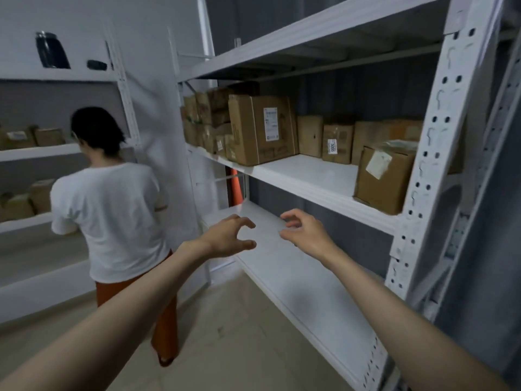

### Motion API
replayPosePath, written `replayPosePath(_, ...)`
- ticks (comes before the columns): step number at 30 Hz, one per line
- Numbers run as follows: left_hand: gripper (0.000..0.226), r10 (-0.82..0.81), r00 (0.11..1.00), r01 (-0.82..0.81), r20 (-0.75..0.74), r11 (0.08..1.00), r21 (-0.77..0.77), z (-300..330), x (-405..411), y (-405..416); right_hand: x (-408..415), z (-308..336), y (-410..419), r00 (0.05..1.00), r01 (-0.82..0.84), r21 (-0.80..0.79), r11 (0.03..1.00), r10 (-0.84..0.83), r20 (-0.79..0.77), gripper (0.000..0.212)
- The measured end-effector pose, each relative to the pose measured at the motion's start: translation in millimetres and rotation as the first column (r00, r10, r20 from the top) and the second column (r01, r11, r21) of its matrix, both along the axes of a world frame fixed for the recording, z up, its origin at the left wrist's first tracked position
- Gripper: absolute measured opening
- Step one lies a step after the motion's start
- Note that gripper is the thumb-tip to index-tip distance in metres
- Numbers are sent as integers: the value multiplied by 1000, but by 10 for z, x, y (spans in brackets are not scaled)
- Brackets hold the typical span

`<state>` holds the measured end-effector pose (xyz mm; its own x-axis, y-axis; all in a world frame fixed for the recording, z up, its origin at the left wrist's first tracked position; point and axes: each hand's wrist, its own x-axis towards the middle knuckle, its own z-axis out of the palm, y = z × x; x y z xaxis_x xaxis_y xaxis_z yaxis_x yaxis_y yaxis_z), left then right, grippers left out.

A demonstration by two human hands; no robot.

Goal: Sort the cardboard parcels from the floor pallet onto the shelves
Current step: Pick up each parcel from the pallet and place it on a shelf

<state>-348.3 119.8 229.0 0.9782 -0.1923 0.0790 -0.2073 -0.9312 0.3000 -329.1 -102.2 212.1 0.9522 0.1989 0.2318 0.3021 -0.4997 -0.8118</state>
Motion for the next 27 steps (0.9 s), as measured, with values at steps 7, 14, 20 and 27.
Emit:
replayPosePath(7, 60, 50, 993, -33, 109, 988, -153, 150, 960, 275, 858, 237, 226, 998, 48, 8, 999, -48, 30, 36)
replayPosePath(14, 64, 177, 963, -79, 205, 907, -413, 474, 1912, 403, 1478, 415, 207, 985, 167, -35, 985, -165, 53, 34)
replayPosePath(20, 72, 261, 941, -48, 216, 734, -678, 764, 2793, 456, 1895, 519, 113, 963, 264, -63, 962, -260, 65, 34)
replayPosePath(27, 86, 390, 907, -127, 157, 611, -781, 992, 3759, 542, 2181, 515, 82, 933, 360, -66, 931, -359, 27, 31)
